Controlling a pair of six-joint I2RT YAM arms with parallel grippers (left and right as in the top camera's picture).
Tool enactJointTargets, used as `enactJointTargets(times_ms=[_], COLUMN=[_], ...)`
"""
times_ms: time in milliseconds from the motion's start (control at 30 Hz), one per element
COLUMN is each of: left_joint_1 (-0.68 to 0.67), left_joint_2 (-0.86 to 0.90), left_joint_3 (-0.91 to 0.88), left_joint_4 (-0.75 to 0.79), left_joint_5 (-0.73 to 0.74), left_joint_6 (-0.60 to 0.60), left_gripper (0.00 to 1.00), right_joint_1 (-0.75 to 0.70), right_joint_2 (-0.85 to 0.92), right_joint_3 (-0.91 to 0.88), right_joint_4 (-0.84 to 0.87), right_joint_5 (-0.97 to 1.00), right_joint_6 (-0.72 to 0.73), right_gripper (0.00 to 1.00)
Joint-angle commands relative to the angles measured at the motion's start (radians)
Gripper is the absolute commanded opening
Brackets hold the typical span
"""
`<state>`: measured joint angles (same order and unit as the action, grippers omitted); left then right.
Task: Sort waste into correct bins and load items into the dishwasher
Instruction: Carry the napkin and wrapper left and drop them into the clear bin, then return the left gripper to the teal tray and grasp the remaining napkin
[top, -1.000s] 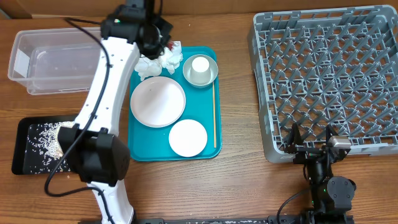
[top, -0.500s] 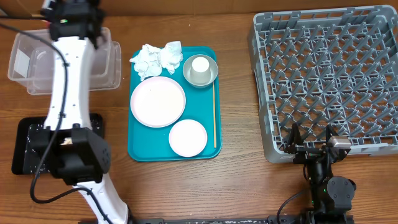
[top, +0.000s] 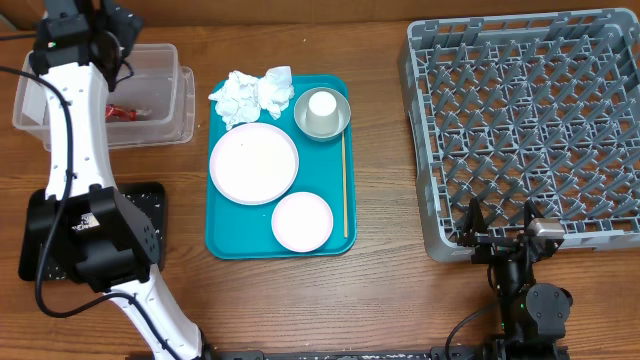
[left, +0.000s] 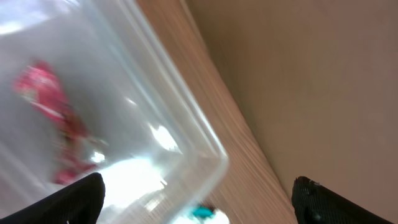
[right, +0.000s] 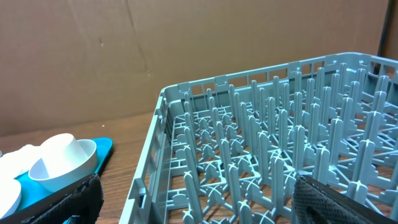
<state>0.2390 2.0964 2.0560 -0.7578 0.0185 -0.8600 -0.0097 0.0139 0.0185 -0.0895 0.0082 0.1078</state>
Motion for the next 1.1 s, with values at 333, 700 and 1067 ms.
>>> enactJointTargets(times_ms=[333, 700, 1067], left_joint_1=[-0.299, -0.436, -0.429], left_joint_2=[0.009, 0.104, 0.257], left_joint_3=[0.010, -0.002, -0.003], left_joint_4=[-0.005, -0.018, -0.092], left_joint_5=[0.117, -0.222, -0.221], left_joint_6=[0.045, 0.316, 0.415], left_gripper=[0.92, 0.96, 0.84], right_joint_1=[0.003, 0.003, 0.003], right_joint_2=[-0.011, -0.011, -0.011], right_joint_3=[-0.010, -0.010, -0.010], right_joint_4=[0.007, 0.007, 0.007], right_joint_5=[0.013, 0.013, 0.013], right_joint_6=[-0.003, -0.003, -0.003], right_gripper=[1.00, 1.00, 1.00])
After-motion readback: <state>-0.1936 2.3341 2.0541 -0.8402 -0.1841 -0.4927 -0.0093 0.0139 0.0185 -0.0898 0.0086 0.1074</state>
